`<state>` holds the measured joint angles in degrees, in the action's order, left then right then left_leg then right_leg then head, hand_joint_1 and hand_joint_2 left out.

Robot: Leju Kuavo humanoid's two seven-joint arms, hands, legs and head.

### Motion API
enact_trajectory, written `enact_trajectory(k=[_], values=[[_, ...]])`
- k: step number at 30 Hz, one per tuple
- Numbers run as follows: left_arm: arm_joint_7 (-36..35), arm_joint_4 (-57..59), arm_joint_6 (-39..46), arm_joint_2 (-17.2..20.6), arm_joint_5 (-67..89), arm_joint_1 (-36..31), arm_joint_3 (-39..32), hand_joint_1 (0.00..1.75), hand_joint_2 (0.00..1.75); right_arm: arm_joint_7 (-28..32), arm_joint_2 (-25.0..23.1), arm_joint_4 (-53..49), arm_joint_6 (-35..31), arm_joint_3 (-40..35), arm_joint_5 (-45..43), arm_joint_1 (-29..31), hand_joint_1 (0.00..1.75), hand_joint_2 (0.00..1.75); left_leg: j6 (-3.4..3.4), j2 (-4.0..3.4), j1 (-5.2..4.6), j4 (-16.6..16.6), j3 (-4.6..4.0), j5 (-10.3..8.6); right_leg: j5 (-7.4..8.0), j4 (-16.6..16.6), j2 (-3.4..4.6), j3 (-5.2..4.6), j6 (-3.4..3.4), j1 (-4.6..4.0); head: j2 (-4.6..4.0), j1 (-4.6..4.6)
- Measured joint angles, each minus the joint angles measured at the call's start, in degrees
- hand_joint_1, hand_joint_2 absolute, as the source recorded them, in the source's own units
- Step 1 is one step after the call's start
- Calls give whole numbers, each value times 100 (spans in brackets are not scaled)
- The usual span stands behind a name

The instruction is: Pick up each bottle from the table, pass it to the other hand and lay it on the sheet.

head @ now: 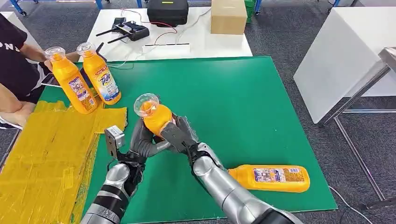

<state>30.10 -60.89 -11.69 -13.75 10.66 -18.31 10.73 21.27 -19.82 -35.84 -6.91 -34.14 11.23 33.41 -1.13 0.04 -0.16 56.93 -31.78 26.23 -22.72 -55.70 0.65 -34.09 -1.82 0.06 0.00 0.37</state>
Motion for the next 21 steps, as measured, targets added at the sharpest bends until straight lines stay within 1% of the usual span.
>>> enact_trajectory(k=[5, 12, 13, 14, 18, 21], values=[[0, 0, 50, 0, -148, 21, -26, 175, 175, -2, 15, 76, -52, -240, -111, 42, 175, 175, 0, 0, 0, 0, 0, 0, 0, 0, 0, -1, 0, 0, 0, 0], [0, 0, 66, 0, -229, 58, -52, 175, 175, 64, 15, 210, -109, -319, -44, 71, 175, 175, 0, 0, 0, 0, 0, 0, 0, 0, 0, -1, 0, 0, 0, 0], [-4, -2, 63, 0, -245, 68, -52, 175, 175, 92, 15, 236, -111, -312, 5, 77, 54, 175, 0, 0, 0, 0, 0, 0, 0, 0, 0, -1, 0, 0, 0, 2], [-11, -4, 63, 0, -273, 82, -52, 175, 175, 133, 17, 260, -116, -284, 83, 77, 0, 175, 0, 0, 0, 0, 1, 0, 0, 0, 0, 0, 0, 0, 0, 0], [-20, -74, 39, 0, -374, 151, -52, 175, 175, 278, 17, 286, -208, -93, 510, 31, 0, 175, 0, 0, 0, 0, 0, 0, 0, 0, 0, -1, 0, 0, 0, 0], [-55, -275, 220, -4, -227, 271, -44, 175, 175, 330, 48, 93, -204, 161, 948, -172, 0, 175, 0, 1, 0, 0, -1, 0, 0, 0, 0, -1, 0, 0, 0, 2]])
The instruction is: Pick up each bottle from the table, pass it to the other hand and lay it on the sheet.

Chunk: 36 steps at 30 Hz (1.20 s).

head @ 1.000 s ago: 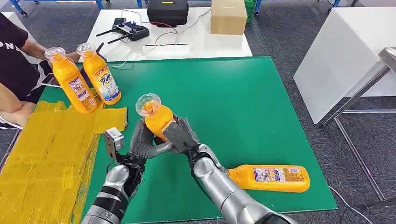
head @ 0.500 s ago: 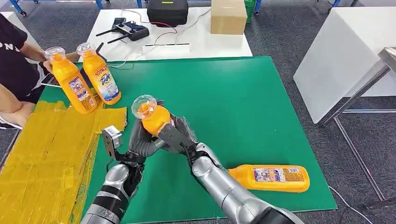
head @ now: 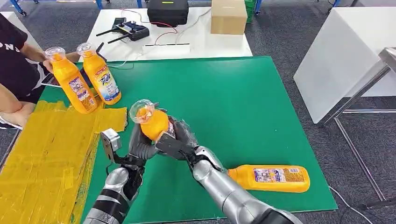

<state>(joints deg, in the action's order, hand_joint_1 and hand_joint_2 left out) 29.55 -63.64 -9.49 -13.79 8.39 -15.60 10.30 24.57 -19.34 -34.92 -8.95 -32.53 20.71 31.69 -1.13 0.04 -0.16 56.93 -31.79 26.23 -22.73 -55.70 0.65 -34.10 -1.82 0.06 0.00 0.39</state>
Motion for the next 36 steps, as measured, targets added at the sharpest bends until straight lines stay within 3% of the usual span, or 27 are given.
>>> enact_trajectory(k=[7, 8, 14, 15, 19, 23, 31, 36], values=[[-35, -361, 166, -13, 142, 196, 0, 175, 175, -57, 85, -726, 241, 636, 512, -451, 0, 175, 0, 1, -1, 0, -7, 0, 0, 1, 0, -6, 0, 0, 2, 0], [-31, -386, 210, -13, 179, 201, 0, 175, 175, -44, 85, -790, 237, 694, 547, -485, 0, 0, 0, 1, -1, 0, -6, 0, 0, 1, 0, -6, 0, 0, 0, -2], [52, -723, 596, -13, 576, 438, -59, 175, 175, -7, 181, -1776, 490, 1135, 810, -1044, 0, 0, 0, 3, 0, 0, -9, 0, 0, 0, -1, -7, 0, 0, 0, -2], [112, -816, 832, -13, 808, 505, -88, 175, 175, -7, 201, -2010, 541, 1214, 808, -1183, 0, 175, 0, 3, 0, 0, -10, 1, -1, 0, -1, -9, 0, 0, 0, 0], [111, -1201, 2551, -9, 2566, 663, -114, 175, 175, -7, 289, -2860, 799, 1478, 565, -1661, 0, 175, 0, 6, -1, 0, -18, 1, -1, 2, -2, -14, 0, 1, 0, -2], [-499, -1227, 4458, 76, 4576, 641, -129, 175, 175, 22, 367, -3531, 877, 1590, 335, -2016, 0, 175, 0, 11, -1, 0, -16, 2, -1, 3, -1, -14, 0, 1, 0, -2], [-700, -1076, 4821, 210, 5028, 599, -190, 175, 175, 24, 463, -4094, 881, 1620, 281, -2261, 0, 175, 0, 10, 0, 0, -14, 0, -1, 2, -1, -14, 1, 0, 0, -2], [-1562, -827, 4929, 273, 7115, 414, -533, 175, 175, 59, 555, -4304, 875, 1620, 113, -2371, 0, 175, 0, 11, 0, -1, -15, 0, -1, 2, -1, -13, 1, 0, 0, 0]])
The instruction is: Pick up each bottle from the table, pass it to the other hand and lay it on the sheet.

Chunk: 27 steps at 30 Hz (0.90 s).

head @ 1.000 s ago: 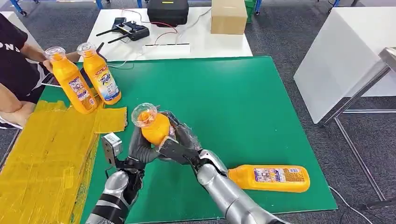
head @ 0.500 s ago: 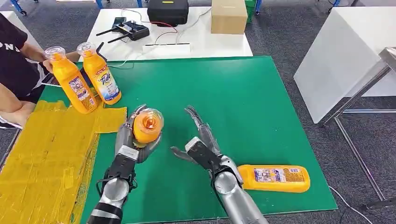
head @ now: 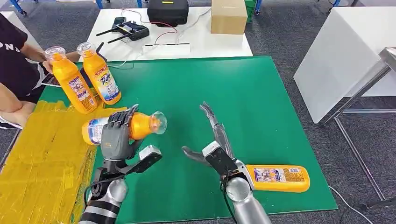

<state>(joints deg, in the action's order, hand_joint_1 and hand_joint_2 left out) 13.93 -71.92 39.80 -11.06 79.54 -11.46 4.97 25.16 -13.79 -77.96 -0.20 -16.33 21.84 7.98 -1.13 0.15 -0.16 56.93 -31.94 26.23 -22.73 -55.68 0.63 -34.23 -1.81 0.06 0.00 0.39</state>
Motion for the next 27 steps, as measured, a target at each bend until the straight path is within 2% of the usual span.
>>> enact_trajectory(k=[7, 18, 19, 20, 24, 25, 26, 27], values=[[-1276, 1379, 13, 465, 981, -651, -230, 175, 175, 83, 193, -232, 44, 2, -164, -150, 0, 175, 1, -4, 1, 0, 2, -2, 1, -1, 1, 0, 1, 0, 0, -2], [-2209, 3592, 50, 1266, 1022, -1425, -272, 175, 175, 184, 433, -267, 181, -7, -306, -146, 0, 175, 4, -3, 2, -1, -1, -3, 0, -4, 0, 1, 1, 0, 0, 0], [-2246, 3723, 68, 1318, 1022, -1491, -318, 164, 175, 190, 442, -260, 181, -9, -308, -130, 0, 175, 4, -1, 2, -1, -1, -3, 0, -4, -1, 2, 1, 0, 0, 0], [-2272, 3839, 68, 1366, 1016, -1546, -366, 40, 175, 195, 448, -252, 181, -11, -313, -118, 0, 175, 4, 1, 2, -2, 1, -3, 0, -4, -1, 5, 1, 0, 0, 0], [-2408, 4095, 70, 1509, 979, -1661, -641, 40, 175, 203, 468, -232, 181, -20, -321, -105, 0, 175, 4, 0, 2, -2, 11, -3, 0, -5, 0, 11, 1, 1, 2, 0], [-2430, 4097, 72, 1533, 983, -1660, -727, 17, 175, 205, 472, -225, 181, -31, -321, -99, 0, 175, 5, 0, 2, -2, 12, -4, 0, -5, 0, 11, 1, 1, 0, -2], [-2440, 4099, 72, 1546, 990, -1662, -791, 16, 175, 212, 479, -223, 181, -37, -321, -95, 0, 175, 6, 0, 2, -2, 13, -4, 0, -6, 0, 12, 1, 1, 0, 0], [-2445, 4105, 72, 1565, 998, -1663, -849, 7, 175, 214, 483, -219, 181, -39, -321, -94, 0, 175, 7, 1, 2, -2, 14, -5, 0, -7, -1, 13, 1, 1, 0, 0]])
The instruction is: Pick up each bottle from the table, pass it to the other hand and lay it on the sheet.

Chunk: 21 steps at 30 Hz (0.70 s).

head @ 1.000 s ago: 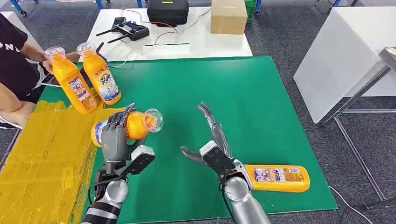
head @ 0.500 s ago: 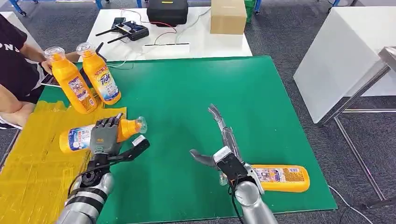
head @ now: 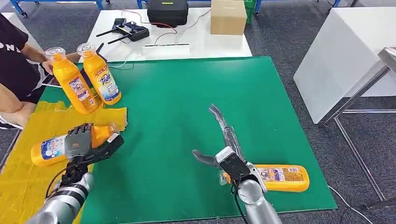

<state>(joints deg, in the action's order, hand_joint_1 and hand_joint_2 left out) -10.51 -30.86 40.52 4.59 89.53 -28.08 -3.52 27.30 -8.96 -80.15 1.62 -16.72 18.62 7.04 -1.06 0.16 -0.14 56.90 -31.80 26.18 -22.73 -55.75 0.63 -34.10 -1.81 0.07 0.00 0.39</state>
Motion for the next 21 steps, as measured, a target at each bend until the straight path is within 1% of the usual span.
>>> enact_trajectory(k=[1, 5, 7, 12, 21], values=[[-2, 4, 0, 11, 4, 0, -39, 0, 175, 2, 4, 2, 0, 0, 0, 1, 0, 175, 1, 1, 0, 0, 1, -1, 0, -1, 0, 2, 0, 0, 0, 0], [-48, -24, 4, 35, 35, -5, -185, 0, 175, 13, 9, 20, 0, -2, -2, 2, 0, 175, 2, -5, 1, -1, 11, -1, 0, -3, 1, 9, 0, 1, 0, -2], [66, -53, 4, 37, 26, -5, -301, 0, 175, 18, 17, 20, -2, -2, -2, 2, 0, 175, 2, -5, 2, -1, 11, -1, 0, -3, 1, 9, 0, 0, 0, 0], [622, -35, 2, 20, -273, -7, -611, 0, 175, 18, 22, 37, -20, -2, 11, 25, 0, 175, 3, -4, 3, -1, 12, -2, 0, -3, 1, 8, 0, 0, 0, 0], [843, -9, 2, -33, -408, -27, -883, 0, 175, 17, 22, 85, -22, -7, 26, 112, 0, 175, 4, -2, 2, 0, 12, -3, 0, -3, 1, 9, 0, 0, 0, 0]])
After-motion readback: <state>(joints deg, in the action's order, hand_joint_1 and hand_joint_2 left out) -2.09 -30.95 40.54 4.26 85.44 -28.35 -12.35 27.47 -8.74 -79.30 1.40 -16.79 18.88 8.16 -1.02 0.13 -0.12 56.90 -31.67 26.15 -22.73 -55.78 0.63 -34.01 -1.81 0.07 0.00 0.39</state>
